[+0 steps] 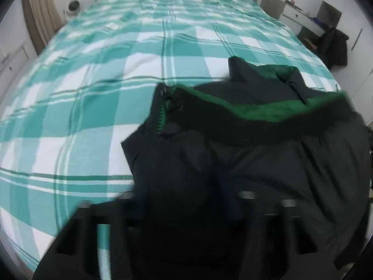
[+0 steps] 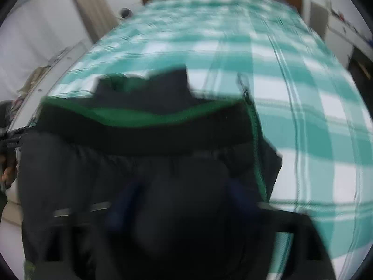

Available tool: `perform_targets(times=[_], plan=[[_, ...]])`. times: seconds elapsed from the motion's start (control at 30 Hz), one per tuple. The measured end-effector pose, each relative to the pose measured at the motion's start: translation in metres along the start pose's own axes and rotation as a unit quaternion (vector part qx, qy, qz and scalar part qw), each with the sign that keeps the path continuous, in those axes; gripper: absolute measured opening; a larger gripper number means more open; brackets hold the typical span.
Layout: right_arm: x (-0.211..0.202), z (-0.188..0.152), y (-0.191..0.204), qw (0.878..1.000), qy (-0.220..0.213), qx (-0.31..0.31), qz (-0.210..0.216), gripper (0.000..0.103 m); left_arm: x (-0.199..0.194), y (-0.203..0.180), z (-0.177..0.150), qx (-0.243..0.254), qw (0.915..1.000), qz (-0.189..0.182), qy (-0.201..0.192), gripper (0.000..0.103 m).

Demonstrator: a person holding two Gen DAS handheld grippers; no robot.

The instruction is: Fold large clothes

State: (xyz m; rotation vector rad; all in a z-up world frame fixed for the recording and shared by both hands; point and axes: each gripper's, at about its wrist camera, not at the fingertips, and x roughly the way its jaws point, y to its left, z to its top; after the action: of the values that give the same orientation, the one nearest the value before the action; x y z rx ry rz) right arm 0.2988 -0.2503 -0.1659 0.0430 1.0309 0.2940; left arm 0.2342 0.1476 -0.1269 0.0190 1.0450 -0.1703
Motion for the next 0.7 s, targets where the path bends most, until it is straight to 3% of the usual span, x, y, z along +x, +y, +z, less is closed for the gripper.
perform_targets(times=[0.03,0.07,0.2,0.3,0.4,0.5,0.6,0.7], plan=[[-0.007,0.006,-0.001,1.000,-0.014,0.005,-0.012,0.021,-0.011,0.002,0.001,-0.010,0.9999,-0.001,-0.014,0.017],[-0.016,0.007,0.001,0.999,-0.028,0.007,-0.019,0.016,-0.028,0.004,0.003,-0.021,0.9990,-0.009,-0.038,0.016],[-0.065,0.021,0.009,0.993,-0.111,-0.010,-0.047,0.016,-0.068,0.013,0.020,-0.059,0.9908,-0.034,-0.117,0.016],[-0.062,0.036,0.016,0.985,-0.153,-0.012,-0.082,0.016,-0.053,0.013,0.032,-0.077,0.9856,0.003,-0.150,0.018],[-0.013,0.045,0.003,0.986,-0.139,0.031,-0.091,0.016,0.005,0.015,0.034,-0.091,0.9857,0.063,-0.127,0.019],[0.038,0.036,-0.009,0.988,-0.101,0.063,-0.094,0.020,0.049,0.027,0.022,-0.124,0.9858,0.064,-0.094,0.030],[0.059,0.030,-0.007,0.986,-0.117,0.042,-0.110,0.023,0.060,0.040,0.017,-0.152,0.9818,0.044,-0.105,0.034],[0.068,0.028,-0.013,0.987,-0.121,0.053,-0.092,0.024,0.066,0.044,0.014,-0.160,0.9808,0.032,-0.107,0.036]])
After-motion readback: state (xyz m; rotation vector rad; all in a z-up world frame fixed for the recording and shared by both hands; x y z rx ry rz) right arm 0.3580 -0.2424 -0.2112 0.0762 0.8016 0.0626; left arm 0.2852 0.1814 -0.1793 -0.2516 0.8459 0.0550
